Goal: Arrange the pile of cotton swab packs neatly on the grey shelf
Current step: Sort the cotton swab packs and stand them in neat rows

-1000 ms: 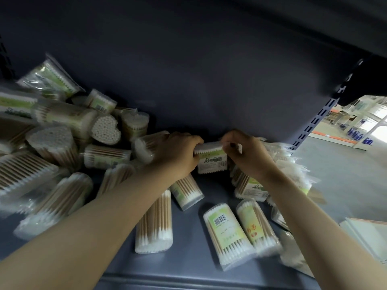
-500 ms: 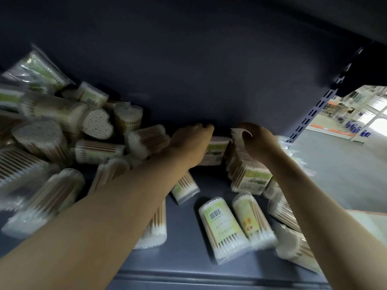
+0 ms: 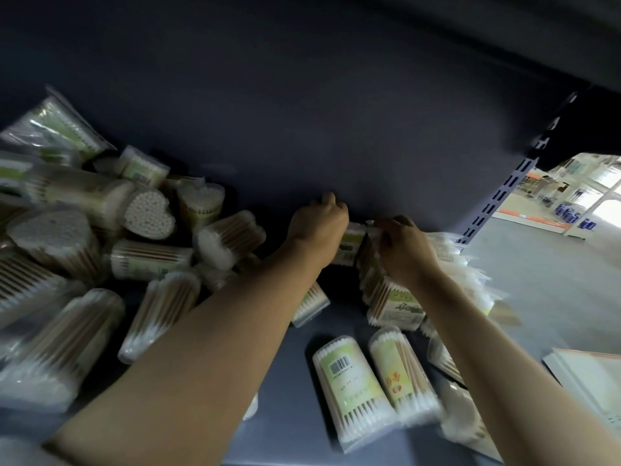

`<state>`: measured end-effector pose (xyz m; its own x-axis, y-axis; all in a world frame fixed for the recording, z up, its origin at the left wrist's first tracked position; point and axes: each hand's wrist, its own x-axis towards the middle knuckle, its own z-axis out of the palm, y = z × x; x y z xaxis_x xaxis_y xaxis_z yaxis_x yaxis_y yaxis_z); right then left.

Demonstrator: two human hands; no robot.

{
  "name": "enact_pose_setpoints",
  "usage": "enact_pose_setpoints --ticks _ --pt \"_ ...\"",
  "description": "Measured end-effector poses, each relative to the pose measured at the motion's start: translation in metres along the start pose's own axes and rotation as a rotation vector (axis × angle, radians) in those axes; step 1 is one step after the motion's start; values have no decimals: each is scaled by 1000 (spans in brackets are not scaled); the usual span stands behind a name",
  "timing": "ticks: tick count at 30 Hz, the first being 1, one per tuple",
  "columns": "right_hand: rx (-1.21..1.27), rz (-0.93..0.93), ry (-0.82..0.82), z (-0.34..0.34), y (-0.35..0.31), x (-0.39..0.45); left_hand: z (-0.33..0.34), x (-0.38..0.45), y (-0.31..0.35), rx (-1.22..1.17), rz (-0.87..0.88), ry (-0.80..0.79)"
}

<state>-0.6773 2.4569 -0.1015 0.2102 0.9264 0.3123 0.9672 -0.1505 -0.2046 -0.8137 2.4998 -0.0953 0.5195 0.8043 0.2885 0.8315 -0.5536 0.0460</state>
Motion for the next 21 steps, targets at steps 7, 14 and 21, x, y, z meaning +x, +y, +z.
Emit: enact_pose_setpoints --ticks 7,14,21 --pt "10 25 13 -1 -1 -2 6 9 -2 90 -33 63" --pt "44 25 31 -1 -3 -3 10 11 2 -4 49 54" --pt "47 33 32 0 -2 -4 16 12 -5 -178 89 8"
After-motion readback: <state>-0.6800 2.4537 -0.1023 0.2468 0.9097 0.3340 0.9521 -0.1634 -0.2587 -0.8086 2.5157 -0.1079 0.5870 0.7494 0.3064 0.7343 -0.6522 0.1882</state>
